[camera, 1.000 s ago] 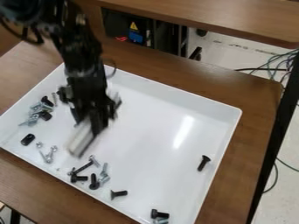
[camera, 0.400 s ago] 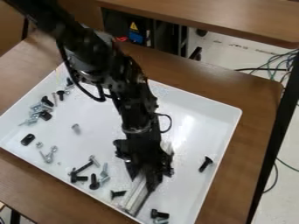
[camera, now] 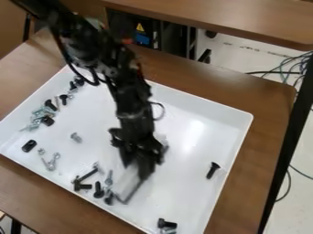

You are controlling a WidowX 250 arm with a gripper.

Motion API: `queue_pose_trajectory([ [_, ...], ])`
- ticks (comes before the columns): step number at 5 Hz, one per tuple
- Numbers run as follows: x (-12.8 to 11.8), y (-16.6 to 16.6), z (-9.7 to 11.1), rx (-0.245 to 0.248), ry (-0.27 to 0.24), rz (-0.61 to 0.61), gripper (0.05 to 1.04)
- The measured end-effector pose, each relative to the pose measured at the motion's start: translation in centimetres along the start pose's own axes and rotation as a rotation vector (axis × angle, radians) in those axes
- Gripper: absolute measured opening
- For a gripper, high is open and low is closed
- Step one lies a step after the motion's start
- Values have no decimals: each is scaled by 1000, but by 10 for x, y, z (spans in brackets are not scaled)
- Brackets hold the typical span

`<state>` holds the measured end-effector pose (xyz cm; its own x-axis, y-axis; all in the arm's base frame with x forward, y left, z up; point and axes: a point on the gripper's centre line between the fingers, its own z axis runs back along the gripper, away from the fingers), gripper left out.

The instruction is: Sweep into pile

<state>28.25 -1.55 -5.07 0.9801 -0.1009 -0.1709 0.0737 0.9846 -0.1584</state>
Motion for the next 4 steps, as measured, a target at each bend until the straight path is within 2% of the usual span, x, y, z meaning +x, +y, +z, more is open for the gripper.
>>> queue_pose_trajectory([
  [1,-8,44,7,124,40,-9,358],
  [2,-17,85,12,177,79,-3,358],
  [3,-33,125,17,183,103,-2,358],
  [4,-50,165,23,159,101,45,358],
])
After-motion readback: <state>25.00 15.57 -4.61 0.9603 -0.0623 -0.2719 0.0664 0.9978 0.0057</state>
